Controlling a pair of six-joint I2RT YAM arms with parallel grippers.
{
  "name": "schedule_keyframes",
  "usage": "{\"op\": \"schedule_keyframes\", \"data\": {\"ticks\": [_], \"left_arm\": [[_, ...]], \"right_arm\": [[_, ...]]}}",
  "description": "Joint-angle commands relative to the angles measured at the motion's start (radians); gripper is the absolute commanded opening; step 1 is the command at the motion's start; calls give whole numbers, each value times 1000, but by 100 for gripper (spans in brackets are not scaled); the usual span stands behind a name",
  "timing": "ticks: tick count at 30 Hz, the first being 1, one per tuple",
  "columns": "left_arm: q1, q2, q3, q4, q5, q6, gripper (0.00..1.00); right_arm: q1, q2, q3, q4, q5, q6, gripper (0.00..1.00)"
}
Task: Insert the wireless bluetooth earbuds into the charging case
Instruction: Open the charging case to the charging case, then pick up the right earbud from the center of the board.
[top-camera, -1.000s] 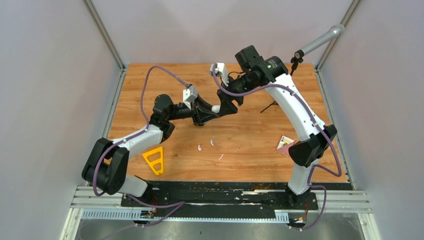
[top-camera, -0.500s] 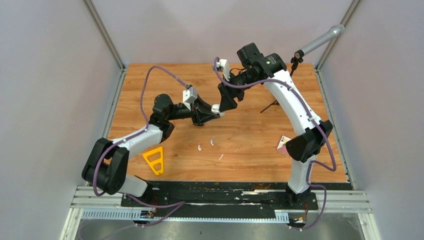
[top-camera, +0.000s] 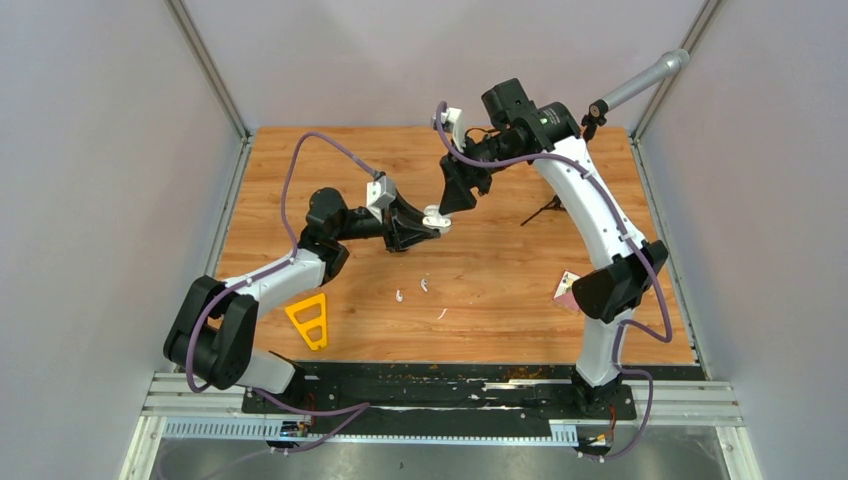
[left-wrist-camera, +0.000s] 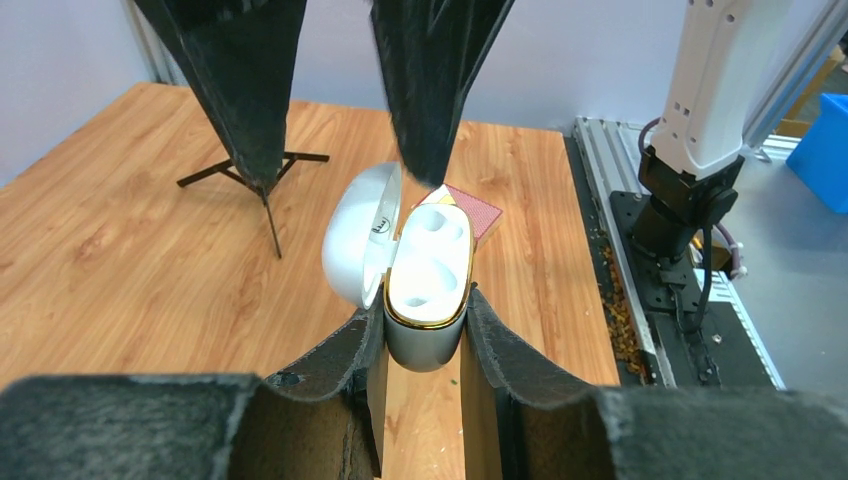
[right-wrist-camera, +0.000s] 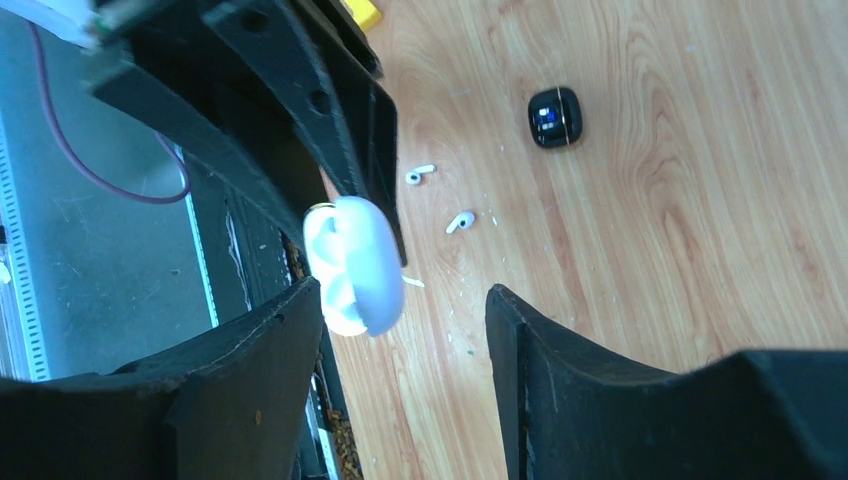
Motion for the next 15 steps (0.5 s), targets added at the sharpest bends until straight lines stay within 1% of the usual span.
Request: {"op": "schedule_keyframes", "data": {"ticks": [1, 4, 8, 12, 13, 15], "left_arm": [[-1, -26, 11, 14, -37, 6, 0], [-2, -24, 8, 11, -48, -2, 0], [8, -24, 8, 19, -55, -40, 0], [56, -41, 15, 22, -61, -112, 0], [73, -48, 21, 13, -56, -124, 0], [109, -61, 34, -11, -44, -137, 0]], "right_arm": [[-1, -51, 104, 23, -93, 26, 63], [-1, -106, 81, 18, -82, 28, 64], [-17, -165, -31, 7, -34, -4, 63], [-50, -208, -143, 15, 46, -96, 56], [-56, -220, -183, 20, 66, -134, 54], [-63, -256, -282, 57, 93, -187, 52]]}}
